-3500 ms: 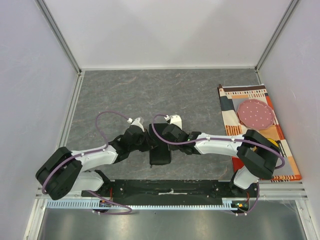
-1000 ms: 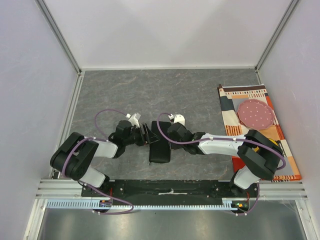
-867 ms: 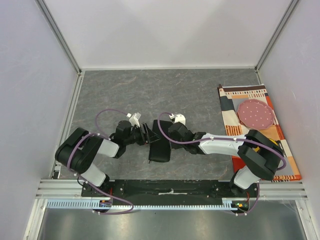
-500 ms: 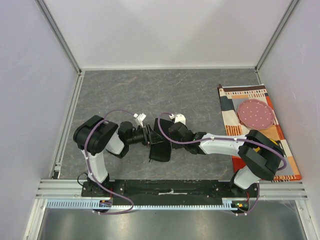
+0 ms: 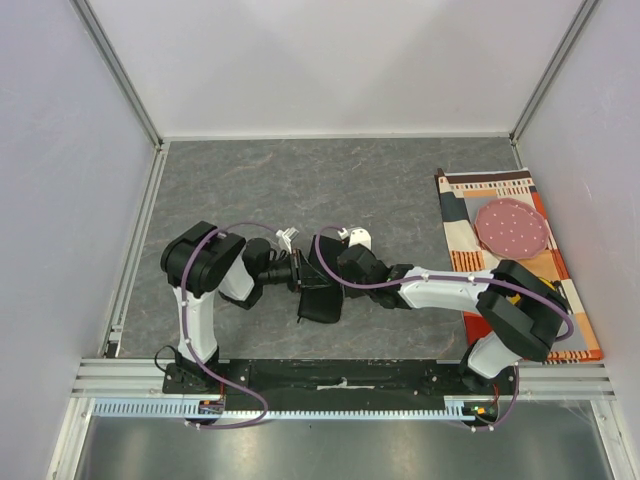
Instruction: Sort the hair-cutting tools
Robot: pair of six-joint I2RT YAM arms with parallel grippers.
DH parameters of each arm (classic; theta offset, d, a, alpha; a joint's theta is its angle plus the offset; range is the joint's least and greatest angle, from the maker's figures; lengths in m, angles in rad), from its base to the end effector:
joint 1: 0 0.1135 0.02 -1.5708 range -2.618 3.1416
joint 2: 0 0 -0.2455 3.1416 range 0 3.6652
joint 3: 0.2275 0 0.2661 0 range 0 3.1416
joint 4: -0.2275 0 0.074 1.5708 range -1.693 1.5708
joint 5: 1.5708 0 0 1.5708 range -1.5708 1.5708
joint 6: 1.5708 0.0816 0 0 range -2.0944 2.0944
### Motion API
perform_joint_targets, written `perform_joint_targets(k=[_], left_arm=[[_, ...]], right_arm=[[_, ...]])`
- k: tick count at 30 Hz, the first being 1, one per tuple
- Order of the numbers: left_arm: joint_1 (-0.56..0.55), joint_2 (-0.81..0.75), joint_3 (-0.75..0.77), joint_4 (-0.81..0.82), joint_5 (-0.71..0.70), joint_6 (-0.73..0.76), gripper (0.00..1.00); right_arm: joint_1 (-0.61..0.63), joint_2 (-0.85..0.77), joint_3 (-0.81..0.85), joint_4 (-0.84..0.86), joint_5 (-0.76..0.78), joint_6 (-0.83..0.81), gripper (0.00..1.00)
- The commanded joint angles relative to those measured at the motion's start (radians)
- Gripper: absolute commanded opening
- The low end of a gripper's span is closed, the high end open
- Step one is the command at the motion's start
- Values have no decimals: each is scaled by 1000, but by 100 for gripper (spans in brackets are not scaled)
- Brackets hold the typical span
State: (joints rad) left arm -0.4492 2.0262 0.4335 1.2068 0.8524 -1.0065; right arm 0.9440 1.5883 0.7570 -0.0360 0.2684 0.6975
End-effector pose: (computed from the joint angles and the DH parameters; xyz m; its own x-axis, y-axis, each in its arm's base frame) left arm 0.2441 -0.1859 0.0254 -0.9537 -0.1576 -0.2561 0.2024 0.2932 -0.9344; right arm 0.2182 0.2644 0.0914 -0.7798 -0.0209 -0.6257 -0.2341 0.9367 0.2605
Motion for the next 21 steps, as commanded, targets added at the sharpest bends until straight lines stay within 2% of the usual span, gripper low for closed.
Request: perform_joint_targets(k=[1, 6, 12, 18, 21], left_arm=[[-57, 28, 34, -161, 73, 85, 2], [-60, -58, 42, -255, 25, 106, 2], [-97, -285, 65, -564, -143, 204, 2], [-178, -570, 128, -884, -413, 256, 2], [-232, -699, 175, -1028, -608, 275, 2]], right_arm=[[-4, 87, -58, -34, -20, -10, 35], [24, 24, -58, -30, -20, -41, 39], [134, -111, -22, -128, 15, 13, 45], [252, -272, -76, -114, 11, 206, 47], [308, -344, -91, -87, 3, 281, 48]])
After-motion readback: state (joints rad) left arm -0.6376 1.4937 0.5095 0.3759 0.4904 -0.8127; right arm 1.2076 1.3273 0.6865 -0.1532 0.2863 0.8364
